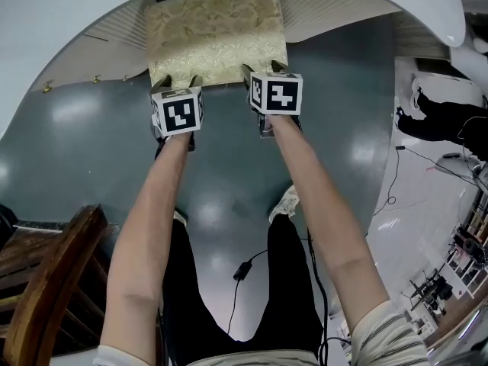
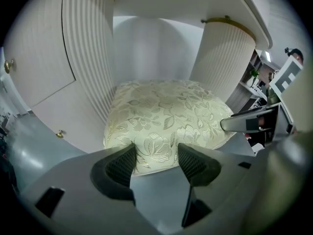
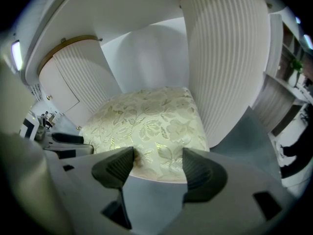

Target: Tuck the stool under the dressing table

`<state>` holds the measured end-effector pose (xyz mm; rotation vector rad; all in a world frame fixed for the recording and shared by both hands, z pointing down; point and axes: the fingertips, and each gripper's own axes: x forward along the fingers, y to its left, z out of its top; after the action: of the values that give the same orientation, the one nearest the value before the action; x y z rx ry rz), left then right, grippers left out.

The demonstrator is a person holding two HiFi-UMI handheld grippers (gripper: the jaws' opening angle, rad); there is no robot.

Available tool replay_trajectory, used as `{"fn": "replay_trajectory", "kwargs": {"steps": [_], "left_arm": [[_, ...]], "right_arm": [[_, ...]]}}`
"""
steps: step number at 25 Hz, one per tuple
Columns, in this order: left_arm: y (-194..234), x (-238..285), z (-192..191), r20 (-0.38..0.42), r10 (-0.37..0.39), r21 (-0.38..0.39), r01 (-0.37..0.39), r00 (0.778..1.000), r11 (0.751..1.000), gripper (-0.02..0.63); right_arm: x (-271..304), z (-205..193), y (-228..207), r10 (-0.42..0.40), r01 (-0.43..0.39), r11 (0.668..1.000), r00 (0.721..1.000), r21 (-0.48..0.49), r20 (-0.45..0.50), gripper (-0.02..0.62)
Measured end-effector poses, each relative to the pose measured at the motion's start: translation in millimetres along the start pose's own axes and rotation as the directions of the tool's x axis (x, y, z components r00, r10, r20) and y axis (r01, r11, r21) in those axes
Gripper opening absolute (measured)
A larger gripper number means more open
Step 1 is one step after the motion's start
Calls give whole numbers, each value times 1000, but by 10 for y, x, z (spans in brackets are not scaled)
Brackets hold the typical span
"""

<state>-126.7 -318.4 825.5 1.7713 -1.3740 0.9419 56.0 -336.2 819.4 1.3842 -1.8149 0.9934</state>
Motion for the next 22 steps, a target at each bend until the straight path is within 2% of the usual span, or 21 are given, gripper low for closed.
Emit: {"fn": "replay_trajectory", "kwargs": {"steps": [9,15,19,22], "left_arm": [[2,34,-17,-9,-4,-2,4,1000,1000,265],[-20,-4,-10,18,-10,-23,10,1000,1000,264],[-2,-126,-55,4,-29,-47,29,1000,998,261],[-52,-236,-73,10,-43,-30,43,999,999,235]], "right_arm": [[34,-2,0,3,-3,1000,1000,-4,-20,310],[1,14,-30,-16,16,1000,1000,6,10,310],[-104,-20,-9,-28,27,1000,999,16,17,310],[-202,-72,0,-18,17,997,1000,72,12,308]]}}
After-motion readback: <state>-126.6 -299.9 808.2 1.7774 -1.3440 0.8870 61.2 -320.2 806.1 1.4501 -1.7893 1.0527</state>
